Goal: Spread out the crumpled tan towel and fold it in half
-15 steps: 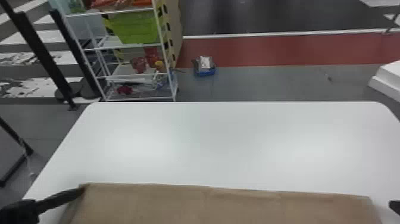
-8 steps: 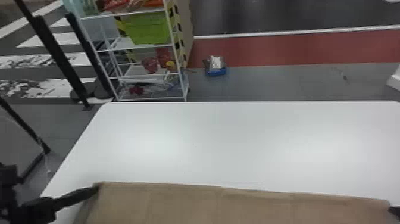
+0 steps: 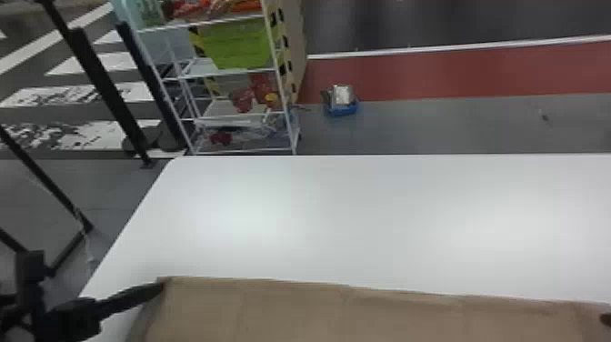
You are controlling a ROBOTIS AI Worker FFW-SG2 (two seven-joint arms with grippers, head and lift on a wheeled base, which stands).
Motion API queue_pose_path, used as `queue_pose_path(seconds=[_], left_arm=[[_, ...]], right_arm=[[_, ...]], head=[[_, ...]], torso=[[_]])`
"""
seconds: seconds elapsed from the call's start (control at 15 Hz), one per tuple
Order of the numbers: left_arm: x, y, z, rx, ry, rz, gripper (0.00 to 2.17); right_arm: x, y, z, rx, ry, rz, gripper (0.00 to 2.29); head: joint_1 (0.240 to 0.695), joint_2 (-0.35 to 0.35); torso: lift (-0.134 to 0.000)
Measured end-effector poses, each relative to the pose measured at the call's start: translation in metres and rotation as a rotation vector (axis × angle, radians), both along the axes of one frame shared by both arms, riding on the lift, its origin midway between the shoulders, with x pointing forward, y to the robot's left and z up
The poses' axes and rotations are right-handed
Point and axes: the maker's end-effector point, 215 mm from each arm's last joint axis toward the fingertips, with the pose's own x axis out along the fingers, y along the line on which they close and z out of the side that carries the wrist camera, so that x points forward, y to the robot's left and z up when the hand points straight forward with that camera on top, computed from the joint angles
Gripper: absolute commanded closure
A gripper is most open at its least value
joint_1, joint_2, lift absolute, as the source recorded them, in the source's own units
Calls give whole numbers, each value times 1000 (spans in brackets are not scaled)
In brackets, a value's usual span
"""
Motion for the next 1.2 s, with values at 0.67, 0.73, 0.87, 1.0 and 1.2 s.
queue_pose_path(seconds=[0.67, 0.73, 0.87, 1.0, 1.2], left_arm=[[2, 3, 3, 8, -1, 4, 1359], [3, 5, 3, 11, 0, 8, 1359], [3, 8, 3, 16, 3, 13, 1359], [3, 7, 3, 15, 2, 13, 1359], [2, 5, -1, 14, 8, 12, 1359]], right_arm=[[18, -13, 21, 144, -14, -93, 1474], [20, -16, 21, 152, -15, -102, 1474], [22, -22, 18, 156, -11, -126, 1470], [21, -20, 8, 123, -6, -110, 1467], [19, -14, -1, 101, 0, -86, 1463]], head=[[695, 196], [695, 194], [695, 187], [695, 187], [695, 197]], torso=[[-124], [-124], [-124], [-124], [-124]])
